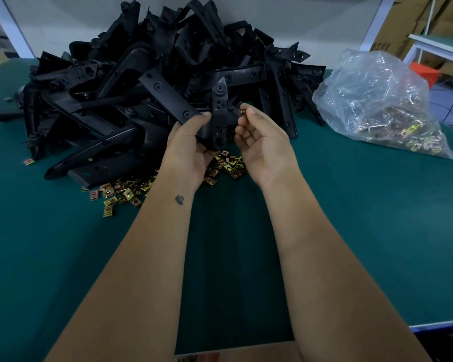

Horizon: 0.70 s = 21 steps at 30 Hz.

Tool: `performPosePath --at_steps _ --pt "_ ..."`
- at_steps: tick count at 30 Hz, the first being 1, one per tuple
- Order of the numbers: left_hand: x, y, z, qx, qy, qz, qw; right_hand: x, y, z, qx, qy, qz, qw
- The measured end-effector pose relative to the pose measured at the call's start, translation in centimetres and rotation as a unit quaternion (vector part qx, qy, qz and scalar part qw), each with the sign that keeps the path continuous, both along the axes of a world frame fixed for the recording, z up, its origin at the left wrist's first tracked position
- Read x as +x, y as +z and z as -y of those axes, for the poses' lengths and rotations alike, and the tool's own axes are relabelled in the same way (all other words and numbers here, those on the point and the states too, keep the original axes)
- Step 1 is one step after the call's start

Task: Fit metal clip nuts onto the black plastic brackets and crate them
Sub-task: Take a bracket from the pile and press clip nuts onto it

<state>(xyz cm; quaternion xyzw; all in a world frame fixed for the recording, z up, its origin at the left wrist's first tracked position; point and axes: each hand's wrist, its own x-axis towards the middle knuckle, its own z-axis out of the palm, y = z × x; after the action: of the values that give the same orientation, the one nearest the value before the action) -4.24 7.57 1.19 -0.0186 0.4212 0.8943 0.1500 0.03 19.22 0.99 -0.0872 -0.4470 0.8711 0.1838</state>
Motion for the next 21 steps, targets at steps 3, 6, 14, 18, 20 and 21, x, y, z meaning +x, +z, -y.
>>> performPosePath --at_steps 3,6,14,18,20,21 --pt "0.07 0.04 -0.06 -0.006 0.002 -0.002 1.000 -0.03 0.16 0.16 -0.001 -0.007 -0.004 1.000" --pt "0.15 0.09 -0.14 -0.009 0.005 -0.005 1.000 -0.08 0.35 0.29 0.028 -0.041 -0.008 0.999" --pt "0.21 0.05 -0.17 -0.039 -0.007 -0.045 0.998 0.20 0.78 0.76 0.072 -0.052 0.000 0.996" --pt "0.14 -0.18 -0.12 -0.050 -0.020 -0.070 0.996 0.46 0.86 0.78 0.078 -0.043 -0.018 0.996" --pt "0.09 -0.31 -0.12 -0.053 -0.025 -0.078 0.995 0.48 0.88 0.79 0.078 -0.045 -0.020 0.996" --pt "0.08 -0.34 -0.13 -0.053 -0.025 -0.080 0.995 0.48 0.89 0.78 0.078 -0.049 -0.020 0.996"
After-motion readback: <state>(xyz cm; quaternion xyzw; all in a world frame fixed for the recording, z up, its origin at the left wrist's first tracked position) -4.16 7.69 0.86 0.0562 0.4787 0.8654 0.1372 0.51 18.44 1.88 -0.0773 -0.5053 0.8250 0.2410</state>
